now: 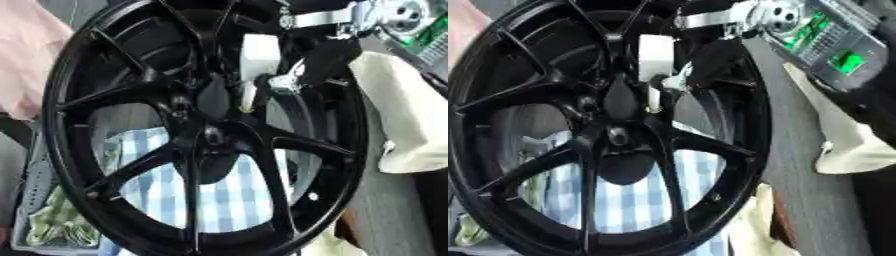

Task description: Pull the pin out of the wheel hub.

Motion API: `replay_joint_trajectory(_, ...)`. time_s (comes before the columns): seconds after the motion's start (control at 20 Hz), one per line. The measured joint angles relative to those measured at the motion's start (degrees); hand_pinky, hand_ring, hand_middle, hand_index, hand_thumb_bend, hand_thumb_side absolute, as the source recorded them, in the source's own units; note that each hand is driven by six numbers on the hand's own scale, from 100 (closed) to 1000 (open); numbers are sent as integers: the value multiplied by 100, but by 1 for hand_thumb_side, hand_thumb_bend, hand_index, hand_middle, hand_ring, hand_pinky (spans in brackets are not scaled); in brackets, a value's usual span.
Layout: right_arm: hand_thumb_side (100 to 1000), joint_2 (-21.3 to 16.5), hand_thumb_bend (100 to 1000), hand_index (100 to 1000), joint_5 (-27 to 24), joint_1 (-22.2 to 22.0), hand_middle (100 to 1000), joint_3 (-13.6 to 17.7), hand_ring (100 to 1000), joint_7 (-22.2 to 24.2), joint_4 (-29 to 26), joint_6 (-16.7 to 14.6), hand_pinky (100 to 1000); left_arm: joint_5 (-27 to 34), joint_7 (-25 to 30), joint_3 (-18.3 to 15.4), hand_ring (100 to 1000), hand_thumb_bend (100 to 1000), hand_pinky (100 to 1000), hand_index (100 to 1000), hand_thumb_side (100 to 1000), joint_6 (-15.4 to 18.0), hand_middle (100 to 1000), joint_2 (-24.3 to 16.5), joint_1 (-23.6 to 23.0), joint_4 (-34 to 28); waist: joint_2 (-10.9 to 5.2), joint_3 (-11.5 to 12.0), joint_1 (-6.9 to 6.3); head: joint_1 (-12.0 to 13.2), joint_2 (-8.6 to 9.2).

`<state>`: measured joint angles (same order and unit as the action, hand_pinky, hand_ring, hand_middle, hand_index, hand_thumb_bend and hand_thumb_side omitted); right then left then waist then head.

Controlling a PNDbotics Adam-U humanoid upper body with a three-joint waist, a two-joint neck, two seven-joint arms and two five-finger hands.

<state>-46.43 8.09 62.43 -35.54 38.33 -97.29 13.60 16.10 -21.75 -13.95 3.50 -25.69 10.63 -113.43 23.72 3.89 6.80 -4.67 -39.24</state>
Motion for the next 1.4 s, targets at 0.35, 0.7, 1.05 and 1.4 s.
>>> replay_joint_trajectory(0.35,610,-242,100,546,-539,-52,375,251,750,-232,-437,276,730,-4,15,0,759,197,755,728,790,-30,664,0,-2,0,-1,-35,-3,6,0)
replay_joint_trajectory(0.7,591,-534,100,526,-1202,-41,351,695,735,-494,-947,563,726,-25,16,-2,758,197,756,726,788,-53,664,0,-4,0,-6,-79,-33,46,8)
replay_joint_trajectory(1.05,485,-1069,100,527,-1903,-263,346,1617,731,-1177,-1242,738,728,-53,6,-21,758,196,758,727,784,-57,664,-1,-20,0,-54,-232,-87,145,15)
replay_joint_trajectory(1.4,415,-2186,100,528,-2303,-2113,344,2952,734,-2290,-947,368,733,-73,-51,-79,758,196,759,727,775,-40,664,-5,-64,0,-113,-441,-278,319,52)
